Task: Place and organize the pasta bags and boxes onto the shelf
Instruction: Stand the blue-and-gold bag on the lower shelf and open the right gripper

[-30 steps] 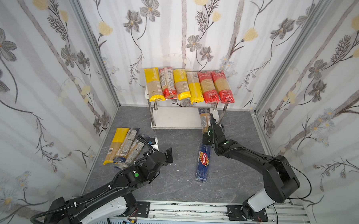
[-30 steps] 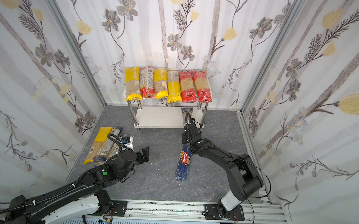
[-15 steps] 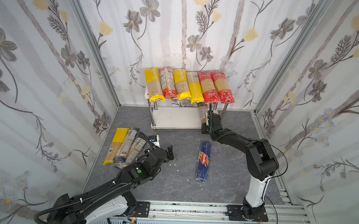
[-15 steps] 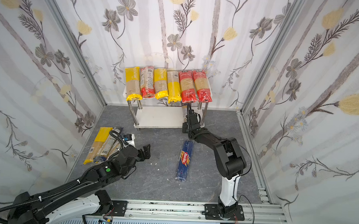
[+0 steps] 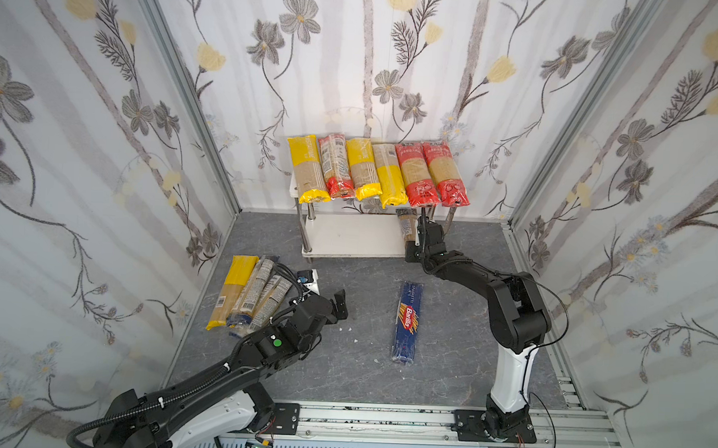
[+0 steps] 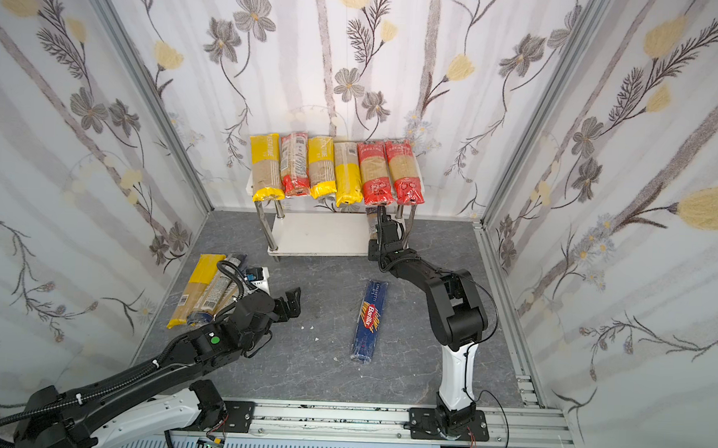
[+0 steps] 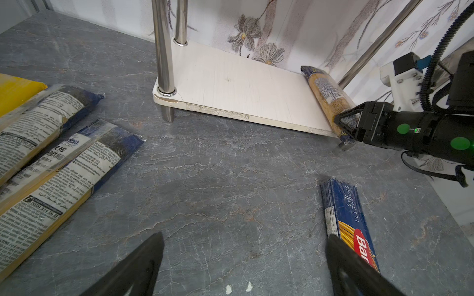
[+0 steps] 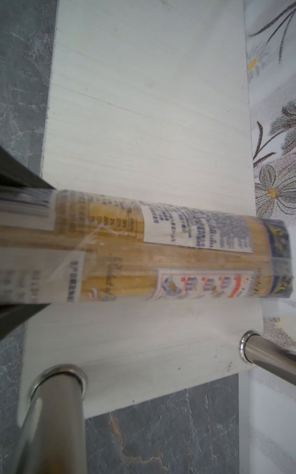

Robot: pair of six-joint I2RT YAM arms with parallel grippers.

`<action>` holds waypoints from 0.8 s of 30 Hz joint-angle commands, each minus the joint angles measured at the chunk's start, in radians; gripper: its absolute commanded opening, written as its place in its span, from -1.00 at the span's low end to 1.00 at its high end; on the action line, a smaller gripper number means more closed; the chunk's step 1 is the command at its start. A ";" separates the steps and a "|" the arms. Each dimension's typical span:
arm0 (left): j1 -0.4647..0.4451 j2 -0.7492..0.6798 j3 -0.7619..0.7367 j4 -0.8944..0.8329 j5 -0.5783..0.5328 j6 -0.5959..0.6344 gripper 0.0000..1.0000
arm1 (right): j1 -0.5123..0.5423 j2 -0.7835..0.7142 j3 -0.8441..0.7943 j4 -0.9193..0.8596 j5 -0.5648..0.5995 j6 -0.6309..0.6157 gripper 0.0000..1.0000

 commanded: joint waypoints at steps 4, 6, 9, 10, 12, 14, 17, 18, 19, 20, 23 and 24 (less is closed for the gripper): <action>0.002 -0.054 -0.031 0.021 0.001 -0.021 1.00 | 0.002 -0.015 -0.010 0.066 0.004 0.014 0.59; 0.003 -0.072 -0.038 0.019 0.003 -0.026 1.00 | 0.001 -0.032 -0.022 0.057 0.006 0.021 0.65; 0.003 -0.085 -0.049 0.017 0.015 -0.034 1.00 | 0.003 -0.072 -0.059 0.044 0.015 0.032 0.70; 0.003 -0.087 -0.051 0.016 0.021 -0.037 1.00 | 0.004 -0.090 -0.078 0.042 0.020 0.037 0.72; 0.004 -0.087 -0.060 0.016 0.030 -0.043 1.00 | 0.005 -0.126 -0.120 0.045 0.027 0.045 0.76; 0.003 -0.095 -0.070 0.016 0.042 -0.049 1.00 | 0.009 -0.164 -0.159 0.038 0.029 0.054 0.79; 0.004 -0.124 -0.093 0.015 0.058 -0.063 1.00 | 0.028 -0.220 -0.214 0.023 0.043 0.067 0.81; 0.004 -0.136 -0.102 0.014 0.063 -0.068 1.00 | 0.037 -0.238 -0.232 0.019 0.054 0.073 0.82; 0.003 -0.150 -0.113 0.012 0.071 -0.076 1.00 | 0.051 -0.261 -0.257 0.016 0.065 0.083 0.82; 0.003 -0.163 -0.127 0.012 0.081 -0.086 1.00 | 0.065 -0.282 -0.278 0.012 0.075 0.091 0.82; 0.003 -0.199 -0.166 0.012 0.124 -0.116 1.00 | 0.128 -0.356 -0.348 -0.011 0.140 0.129 0.82; 0.003 -0.207 -0.178 0.010 0.137 -0.126 1.00 | 0.149 -0.379 -0.370 -0.018 0.154 0.142 0.83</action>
